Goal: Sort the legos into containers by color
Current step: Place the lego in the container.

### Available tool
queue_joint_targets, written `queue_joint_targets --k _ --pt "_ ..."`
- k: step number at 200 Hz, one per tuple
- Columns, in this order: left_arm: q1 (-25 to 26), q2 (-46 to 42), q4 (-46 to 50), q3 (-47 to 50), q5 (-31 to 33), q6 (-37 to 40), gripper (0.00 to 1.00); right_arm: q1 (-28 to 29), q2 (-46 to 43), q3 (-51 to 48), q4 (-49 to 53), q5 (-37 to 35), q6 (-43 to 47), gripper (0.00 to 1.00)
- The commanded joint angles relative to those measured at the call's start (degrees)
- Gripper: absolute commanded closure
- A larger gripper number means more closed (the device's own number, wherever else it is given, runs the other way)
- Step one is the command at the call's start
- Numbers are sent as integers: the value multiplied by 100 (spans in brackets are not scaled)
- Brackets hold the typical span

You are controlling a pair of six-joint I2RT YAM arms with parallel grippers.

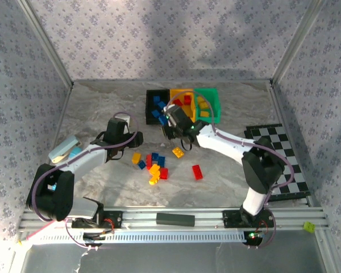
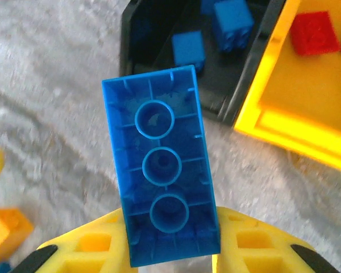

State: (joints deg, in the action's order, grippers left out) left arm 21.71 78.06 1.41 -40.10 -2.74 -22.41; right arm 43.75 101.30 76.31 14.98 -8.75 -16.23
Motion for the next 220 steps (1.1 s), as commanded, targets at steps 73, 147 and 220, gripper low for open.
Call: queue_joint_targets --k 73,147,220 --pt "-36 -151 -293 169 -130 -79 36 -717 2618 3362 952 835 86 68" --pt "-36 -216 -281 180 -139 -46 36 -704 3408 4618 1534 940 101 44" --pt "-36 -267 -387 248 -242 -44 36 -504 1929 2490 875 877 502 43"
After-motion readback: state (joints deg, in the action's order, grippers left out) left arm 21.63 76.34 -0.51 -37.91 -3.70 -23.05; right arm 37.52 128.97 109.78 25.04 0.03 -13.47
